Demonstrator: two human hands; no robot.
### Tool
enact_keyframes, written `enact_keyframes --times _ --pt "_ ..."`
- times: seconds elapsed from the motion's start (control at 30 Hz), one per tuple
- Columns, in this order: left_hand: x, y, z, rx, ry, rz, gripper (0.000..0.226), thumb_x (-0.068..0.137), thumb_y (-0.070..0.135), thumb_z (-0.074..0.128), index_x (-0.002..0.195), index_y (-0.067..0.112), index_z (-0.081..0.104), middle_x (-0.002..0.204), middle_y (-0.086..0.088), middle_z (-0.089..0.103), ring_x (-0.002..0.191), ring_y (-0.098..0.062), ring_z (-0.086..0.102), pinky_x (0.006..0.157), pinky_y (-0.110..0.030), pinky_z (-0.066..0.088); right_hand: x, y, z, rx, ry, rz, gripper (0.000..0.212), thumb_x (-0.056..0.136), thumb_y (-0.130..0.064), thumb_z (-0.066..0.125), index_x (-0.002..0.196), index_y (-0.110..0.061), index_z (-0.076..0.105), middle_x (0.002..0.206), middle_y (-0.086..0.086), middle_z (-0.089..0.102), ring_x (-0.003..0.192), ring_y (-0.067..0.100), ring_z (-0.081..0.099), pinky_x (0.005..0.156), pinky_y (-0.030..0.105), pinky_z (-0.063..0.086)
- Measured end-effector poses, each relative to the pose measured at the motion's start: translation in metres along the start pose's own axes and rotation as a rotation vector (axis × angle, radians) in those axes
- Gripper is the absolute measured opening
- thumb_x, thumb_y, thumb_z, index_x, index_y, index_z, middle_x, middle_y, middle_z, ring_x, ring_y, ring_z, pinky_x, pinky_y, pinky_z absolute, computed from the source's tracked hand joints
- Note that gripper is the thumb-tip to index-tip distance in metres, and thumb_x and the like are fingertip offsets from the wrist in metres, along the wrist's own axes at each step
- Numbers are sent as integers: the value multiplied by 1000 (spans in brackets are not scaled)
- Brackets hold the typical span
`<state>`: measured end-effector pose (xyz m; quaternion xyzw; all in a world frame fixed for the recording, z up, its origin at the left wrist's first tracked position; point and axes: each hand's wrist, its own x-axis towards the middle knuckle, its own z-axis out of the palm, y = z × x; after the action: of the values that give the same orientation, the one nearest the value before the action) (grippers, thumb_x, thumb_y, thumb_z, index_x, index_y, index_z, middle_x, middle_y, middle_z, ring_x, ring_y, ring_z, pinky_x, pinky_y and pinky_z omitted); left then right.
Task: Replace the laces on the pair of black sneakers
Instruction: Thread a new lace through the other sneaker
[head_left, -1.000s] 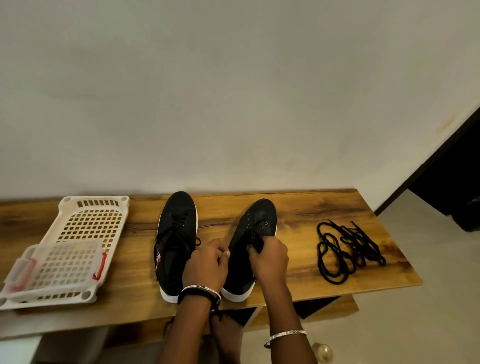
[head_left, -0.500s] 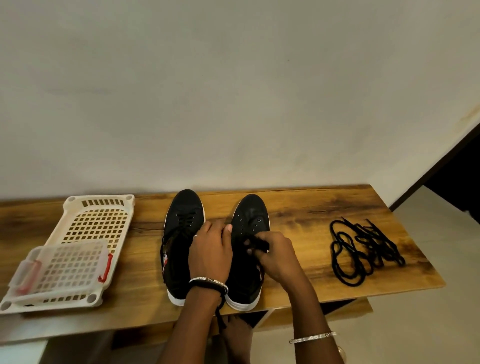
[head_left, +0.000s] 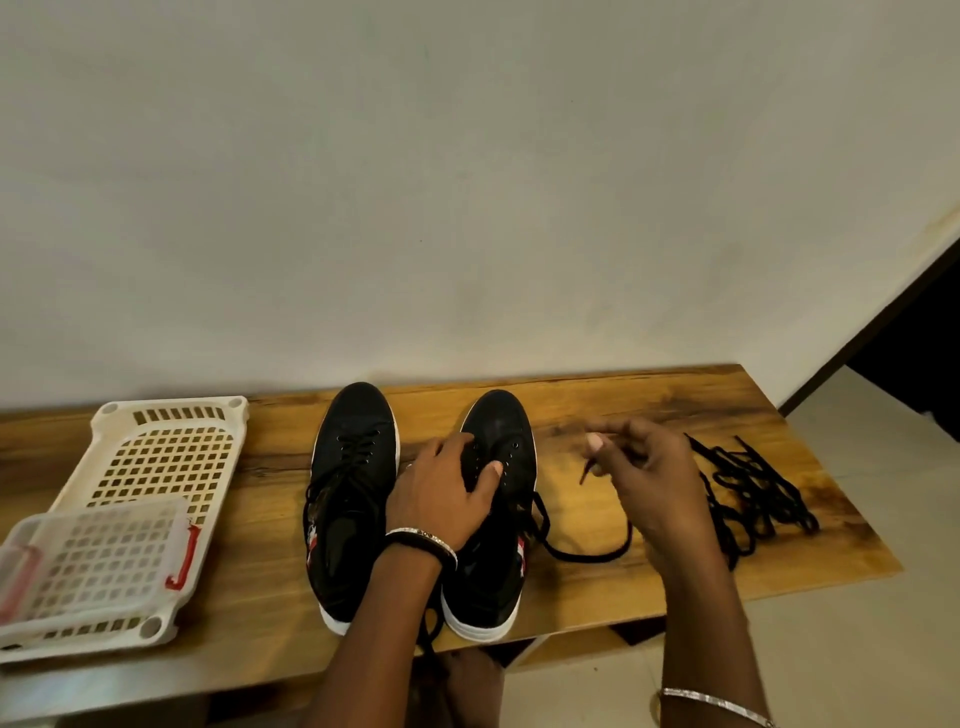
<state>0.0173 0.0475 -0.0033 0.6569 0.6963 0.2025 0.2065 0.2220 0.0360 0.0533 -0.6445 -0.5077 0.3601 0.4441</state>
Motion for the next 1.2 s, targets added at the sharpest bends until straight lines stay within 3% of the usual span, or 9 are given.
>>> enact_keyframes --times 0.13,0.2,0.33,0.53,0.67,0.87,1.03,1.2 --pt "0 5 -7 9 48 -23 40 98 34 42 136 22 45 113 -5 63 100 -26 62 76 -36 46 3 -1 30 368 -24 28 24 88 2 70 106 -14 72 97 4 78 92 15 74 65 21 52" --pt "1 1 -10 24 25 -53 40 96 25 44 135 21 44 105 -6 66 95 -28 63 72 -34 44 5 4 47 473 -20 84 30 84 4 73 111 -11 72 103 6 77 97 16 74 66 22 55" --pt "-2 -1 -12 -37 -28 -90 43 93 23 47 136 27 44 109 -4 68 94 -27 64 78 -38 53 8 15 74 549 -80 224 30 88 8 67 114 -6 72 107 13 76 99 20 74 72 22 59" --pt "0 -2 -5 -229 44 -200 33 93 31 57 126 33 59 101 2 68 82 -15 65 72 -32 54 9 23 97 348 -72 208 24 88 4 69 100 -14 80 91 3 79 90 18 75 86 37 61" --pt "1 -2 1 -261 108 -211 28 96 33 57 124 32 64 108 3 71 94 -17 67 80 -34 54 9 27 105 198 -40 131 11 83 -10 81 90 -18 81 85 -3 78 85 9 74 84 33 61" --pt "4 -10 3 -367 109 -311 25 98 19 55 115 27 71 103 1 73 95 -19 67 82 -32 53 19 31 114 -24 -88 65 8 87 -15 77 91 -22 79 89 -10 75 88 3 68 84 26 56" --pt "5 -13 6 -455 97 -339 27 97 16 55 116 27 72 101 4 72 87 -11 64 67 -20 45 15 31 127 -191 -118 22 13 92 -18 70 85 -29 73 86 -15 71 88 5 67 84 34 56" --pt "4 -12 5 -483 91 -339 25 97 18 56 115 27 71 98 8 71 77 0 59 60 -14 40 14 30 130 -339 -115 -72 8 96 -19 65 95 -20 73 94 -7 71 91 9 65 84 33 55"
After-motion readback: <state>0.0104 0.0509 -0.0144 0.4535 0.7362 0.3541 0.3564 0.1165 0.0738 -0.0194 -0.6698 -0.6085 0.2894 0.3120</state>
